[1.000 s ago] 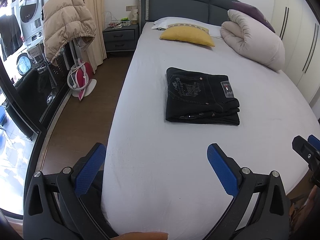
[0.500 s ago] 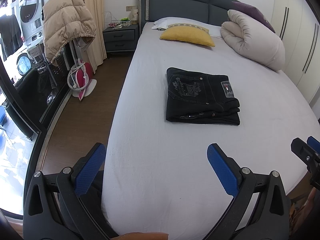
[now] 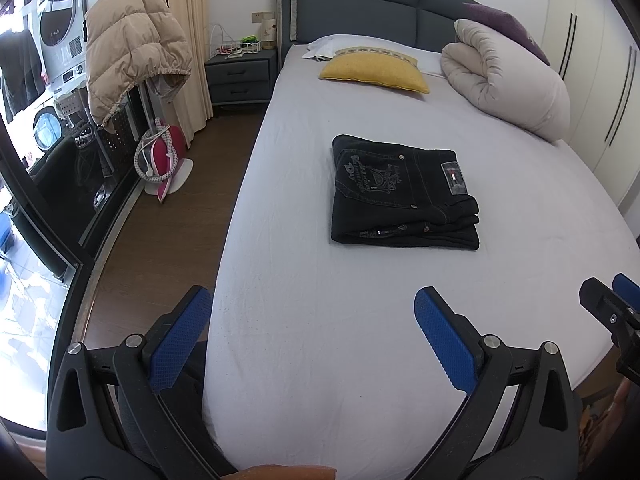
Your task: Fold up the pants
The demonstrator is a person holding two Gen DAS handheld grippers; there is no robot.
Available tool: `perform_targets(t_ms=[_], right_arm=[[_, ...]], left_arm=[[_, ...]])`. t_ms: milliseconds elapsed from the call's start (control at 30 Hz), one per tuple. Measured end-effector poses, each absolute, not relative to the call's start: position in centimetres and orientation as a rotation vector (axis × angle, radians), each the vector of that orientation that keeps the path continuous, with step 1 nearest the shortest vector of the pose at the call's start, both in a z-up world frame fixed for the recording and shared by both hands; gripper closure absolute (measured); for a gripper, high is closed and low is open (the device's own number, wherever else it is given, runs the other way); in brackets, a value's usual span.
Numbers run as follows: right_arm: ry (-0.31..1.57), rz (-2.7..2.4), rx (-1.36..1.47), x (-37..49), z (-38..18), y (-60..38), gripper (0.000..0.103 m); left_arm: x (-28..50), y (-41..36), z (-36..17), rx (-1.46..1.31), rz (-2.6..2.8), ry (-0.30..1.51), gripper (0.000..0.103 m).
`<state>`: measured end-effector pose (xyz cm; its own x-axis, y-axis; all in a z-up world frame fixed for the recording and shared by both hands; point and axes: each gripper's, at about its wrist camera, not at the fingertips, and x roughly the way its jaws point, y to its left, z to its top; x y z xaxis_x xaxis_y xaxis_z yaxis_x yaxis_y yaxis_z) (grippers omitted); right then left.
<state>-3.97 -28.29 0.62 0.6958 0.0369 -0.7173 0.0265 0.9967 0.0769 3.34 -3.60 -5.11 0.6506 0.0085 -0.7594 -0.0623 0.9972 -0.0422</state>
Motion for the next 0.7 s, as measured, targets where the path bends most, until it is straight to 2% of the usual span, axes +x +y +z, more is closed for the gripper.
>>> perform_targets(t_ms=[700], right_arm=[[0.809,0.008,0.083,-4.12,0.20,-28.23,0.000]], left_arm=[[3.24,-3.72,-5.25,-0.064,0.039,0.864,0.000]])
